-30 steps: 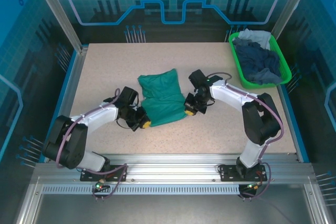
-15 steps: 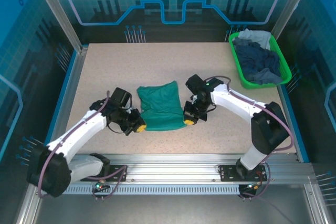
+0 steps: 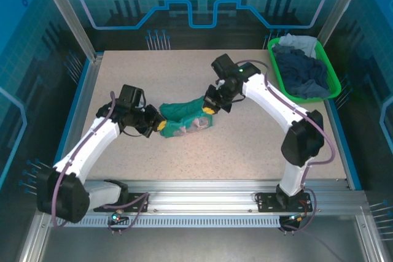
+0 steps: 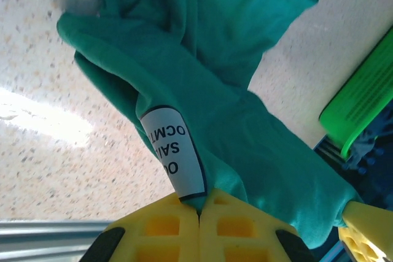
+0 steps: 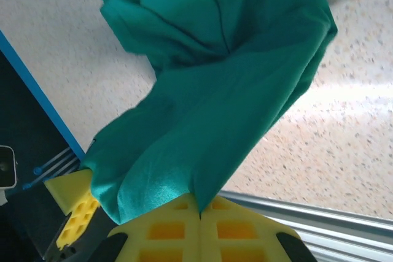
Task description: Fold and stack the t-shirts
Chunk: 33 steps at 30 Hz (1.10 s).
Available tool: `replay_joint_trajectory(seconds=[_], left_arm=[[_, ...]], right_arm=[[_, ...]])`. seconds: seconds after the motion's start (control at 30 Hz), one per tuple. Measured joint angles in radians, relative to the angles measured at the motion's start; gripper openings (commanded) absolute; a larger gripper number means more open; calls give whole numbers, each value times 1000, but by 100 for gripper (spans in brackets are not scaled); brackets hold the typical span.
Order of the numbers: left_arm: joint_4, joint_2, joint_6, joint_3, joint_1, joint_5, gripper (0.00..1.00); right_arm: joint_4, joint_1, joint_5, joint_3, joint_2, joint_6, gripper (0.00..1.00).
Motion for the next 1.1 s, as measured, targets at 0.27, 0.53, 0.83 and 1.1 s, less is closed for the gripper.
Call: replay_joint_trajectory(seconds=[0.27, 0.53, 0.83, 1.1], left_arm=[[99, 247, 0, 137, 95, 16, 2], [189, 554, 47, 304, 184, 35, 36], [216, 595, 142, 396, 185, 12, 52], [239, 346, 55, 188, -16, -25, 43]], right_arm=[[-11, -53, 9, 254, 257, 53, 0], [-4, -99, 34, 635, 606, 71, 19], [46, -156, 98, 665, 676, -32, 50], [223, -149, 130, 77, 223, -76, 37]])
